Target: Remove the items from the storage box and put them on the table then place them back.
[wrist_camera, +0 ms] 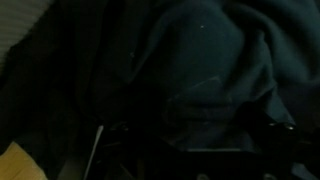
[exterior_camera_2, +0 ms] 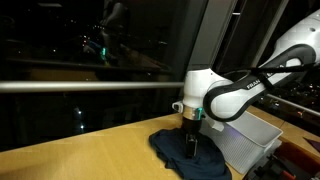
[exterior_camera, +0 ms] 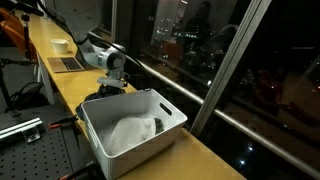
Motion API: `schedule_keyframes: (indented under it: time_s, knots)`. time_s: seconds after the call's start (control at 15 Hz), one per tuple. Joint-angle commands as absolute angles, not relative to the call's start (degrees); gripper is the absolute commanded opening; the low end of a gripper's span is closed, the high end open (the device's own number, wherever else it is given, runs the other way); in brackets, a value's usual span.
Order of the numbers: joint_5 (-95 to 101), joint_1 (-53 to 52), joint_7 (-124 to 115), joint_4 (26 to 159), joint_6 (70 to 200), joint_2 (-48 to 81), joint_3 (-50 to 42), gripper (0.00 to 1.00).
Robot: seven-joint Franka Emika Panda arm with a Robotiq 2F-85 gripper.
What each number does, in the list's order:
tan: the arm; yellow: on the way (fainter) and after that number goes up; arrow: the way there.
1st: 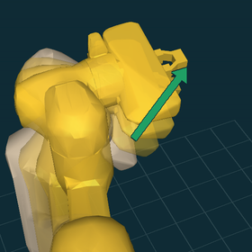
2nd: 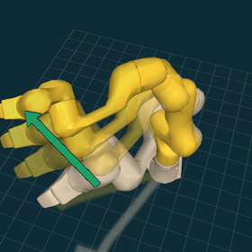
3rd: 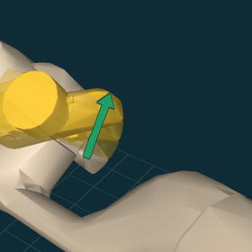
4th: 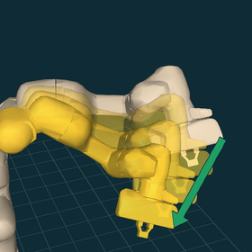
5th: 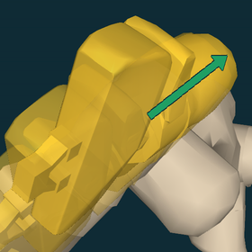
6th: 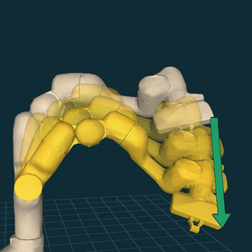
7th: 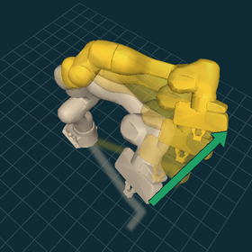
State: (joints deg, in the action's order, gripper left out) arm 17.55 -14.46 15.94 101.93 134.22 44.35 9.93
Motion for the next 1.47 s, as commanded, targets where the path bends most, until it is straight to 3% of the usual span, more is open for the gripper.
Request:
schedule_keyframes:
  time_s: [0.0, 0.47, 0.67, 1.4]
  knots:
    - [17.9, -15.2, 17.5, 97.1, 132.2, 47.0, 9.8, 0.72]
    - [19.0, -18.6, 17.8, 90.3, 124.3, 46.7, 9.9, 0.19]
    - [19.5, -19.8, 18.2, 87.7, 120.7, 46.1, 10.1, 0.01]
    - [21.0, -20.3, 19.5, 82.2, 114.4, 42.4, 9.6, 0.00]
